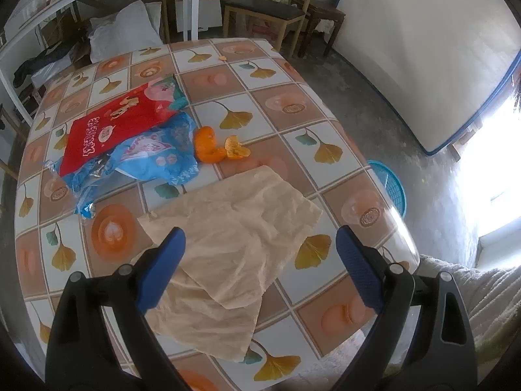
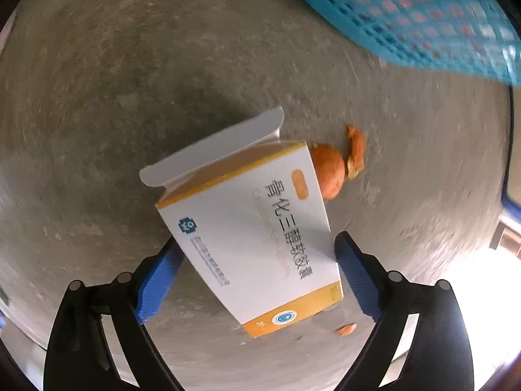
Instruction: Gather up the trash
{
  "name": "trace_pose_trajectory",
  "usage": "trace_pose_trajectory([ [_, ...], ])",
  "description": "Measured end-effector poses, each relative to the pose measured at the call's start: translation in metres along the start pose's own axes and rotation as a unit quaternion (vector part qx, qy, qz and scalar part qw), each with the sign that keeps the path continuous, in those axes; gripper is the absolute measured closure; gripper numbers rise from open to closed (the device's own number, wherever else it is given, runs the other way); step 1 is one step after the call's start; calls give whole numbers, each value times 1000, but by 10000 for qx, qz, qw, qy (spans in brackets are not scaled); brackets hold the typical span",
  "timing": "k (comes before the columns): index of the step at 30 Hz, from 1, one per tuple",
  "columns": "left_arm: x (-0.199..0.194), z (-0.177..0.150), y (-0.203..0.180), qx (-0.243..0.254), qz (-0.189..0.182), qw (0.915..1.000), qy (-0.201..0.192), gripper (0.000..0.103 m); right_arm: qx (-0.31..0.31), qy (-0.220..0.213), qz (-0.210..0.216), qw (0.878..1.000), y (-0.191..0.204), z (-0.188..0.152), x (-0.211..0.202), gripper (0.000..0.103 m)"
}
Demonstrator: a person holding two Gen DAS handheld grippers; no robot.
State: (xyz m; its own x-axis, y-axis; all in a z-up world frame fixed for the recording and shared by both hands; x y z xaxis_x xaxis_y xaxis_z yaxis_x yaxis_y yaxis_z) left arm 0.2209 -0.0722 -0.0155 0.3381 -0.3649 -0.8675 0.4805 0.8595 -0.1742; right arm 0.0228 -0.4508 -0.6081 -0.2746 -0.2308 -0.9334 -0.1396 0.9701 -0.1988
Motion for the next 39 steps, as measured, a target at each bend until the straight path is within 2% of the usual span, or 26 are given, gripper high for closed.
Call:
trace_pose_trajectory([
  [2, -1, 0, -1, 14, -27, 10000, -1, 13, 282, -1, 151, 9995, -4, -4, -3, 24],
  [7, -5, -1, -6, 88, -66, 9999, -82, 13, 954, 77, 360, 9948, -18, -34, 4, 27],
  [11, -9, -1, -8, 119, -135, 9997, -159, 13, 1894, -26, 780, 9788, -30, -69, -4, 28],
  [14, -10, -1, -10, 99, -235, 9995, -210, 13, 2824, -295, 1302, 9500, -41, -104, -22, 28],
  [17, -12, -1, -11, 104, -359, 9989, -282, 13, 3704, -768, 1756, 9089, -54, -150, -58, 28],
  [20, -15, -1, -13, 110, -499, 9980, -374, 13, 4212, -1256, 1929, 8773, -69, -183, -100, 28],
  [22, -17, -2, -12, 88, -582, 9974, -424, 13, 4530, -1693, 2015, 8518, -73, -198, -140, 28],
  [24, -19, -3, -12, 60, -664, 9966, -475, 13, 4755, -2265, 2075, 8243, -96, -216, -188, 28],
  [28, -23, -6, -10, 16, -817, 9950, -572, 13, 4836, -2983, 1999, 7982, -146, -212, -263, 28],
  [31, -29, -8, -7, -19, -904, 9936, -680, 13, 4867, -3162, 1962, 7903, -186, -172, -306, 27],
  [34, -34, -11, -3, -66, -923, 9926, -781, 13, 4914, -2934, 1938, 7968, -212, -130, -320, 26],
  [36, -37, -14, 2, -125, -935, 9921, -830, 13, 4917, -2746, 1984, 8022, -229, -92, -309, 24],
  [37, -38, -14, 5, -155, -933, 9920, -832, 13, 4904, -2593, 1974, 8083, -226, -68, -293, 23],
  [38, -39, -16, 8, -203, -919, 9920, -838, 13, 4853, -2312, 1781, 8242, -226, -49, -280, 23],
  [39, -40, -17, 11, -244, -902, 9921, -841, 13, 4825, -2165, 1628, 8330, -214, -38, -280, 23],
])
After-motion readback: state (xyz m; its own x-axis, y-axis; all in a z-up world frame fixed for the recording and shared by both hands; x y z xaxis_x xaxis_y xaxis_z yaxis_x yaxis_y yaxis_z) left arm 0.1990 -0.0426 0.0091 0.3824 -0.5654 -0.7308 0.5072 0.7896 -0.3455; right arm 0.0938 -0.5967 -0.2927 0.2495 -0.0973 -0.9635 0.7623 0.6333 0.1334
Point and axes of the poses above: each gripper's, at about its wrist camera, not at the fingertips, and x roughly the way its jaws point, y to its left, z to its top, the point moved 2 cm from there along x, roughly the way its jaws point
